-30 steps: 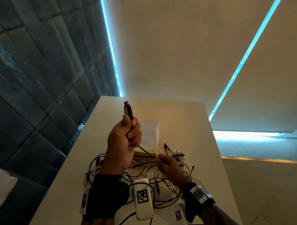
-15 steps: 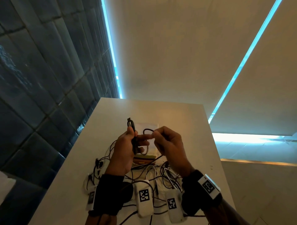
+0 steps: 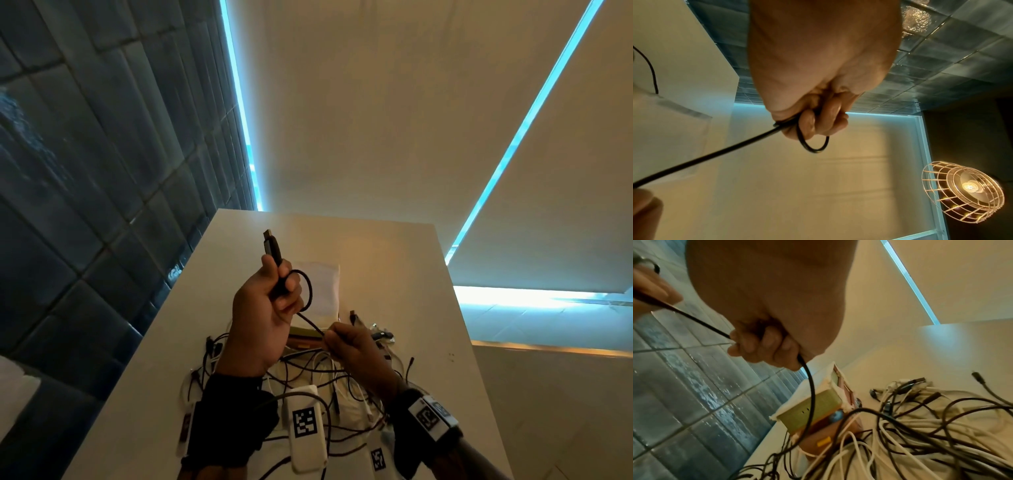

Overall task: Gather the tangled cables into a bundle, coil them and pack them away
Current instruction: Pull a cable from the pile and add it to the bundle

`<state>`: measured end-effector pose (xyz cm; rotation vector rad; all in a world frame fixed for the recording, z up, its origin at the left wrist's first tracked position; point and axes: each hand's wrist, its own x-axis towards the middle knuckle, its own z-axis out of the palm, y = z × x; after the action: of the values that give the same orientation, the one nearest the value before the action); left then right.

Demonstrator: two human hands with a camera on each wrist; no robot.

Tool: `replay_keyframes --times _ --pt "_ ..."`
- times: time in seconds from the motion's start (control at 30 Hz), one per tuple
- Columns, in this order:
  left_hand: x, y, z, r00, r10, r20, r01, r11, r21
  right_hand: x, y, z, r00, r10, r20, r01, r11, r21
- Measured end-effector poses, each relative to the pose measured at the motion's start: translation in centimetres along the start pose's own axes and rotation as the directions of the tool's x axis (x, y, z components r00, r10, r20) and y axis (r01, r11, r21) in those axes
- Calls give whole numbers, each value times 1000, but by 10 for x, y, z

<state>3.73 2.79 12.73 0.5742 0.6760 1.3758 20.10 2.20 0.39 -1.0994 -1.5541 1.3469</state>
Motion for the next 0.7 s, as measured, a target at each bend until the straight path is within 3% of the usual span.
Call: replay_keyframes --times 0.23,0.4,0.53,0.6,0.7 --pt "-1 10 -1 998 60 -8 -61 996 -64 -8 45 3 995 94 -43 -97 990 -98" --pt "1 7 -9 997 14 -75 -15 1000 -12 -17 62 3 976 176 -128 -196 966 -166" --pt "6 0 -20 973 -16 -232 48 990 135 3 22 -6 927 135 -350 -158 987 -39" --pt "6 -4 -19 959 -34 -280 87 980 180 12 -17 -10 923 90 -373 -68 995 73" --pt "4 -10 -12 944 -51 -327 133 964 232 15 -67 -8 944 -47 -326 84 992 99"
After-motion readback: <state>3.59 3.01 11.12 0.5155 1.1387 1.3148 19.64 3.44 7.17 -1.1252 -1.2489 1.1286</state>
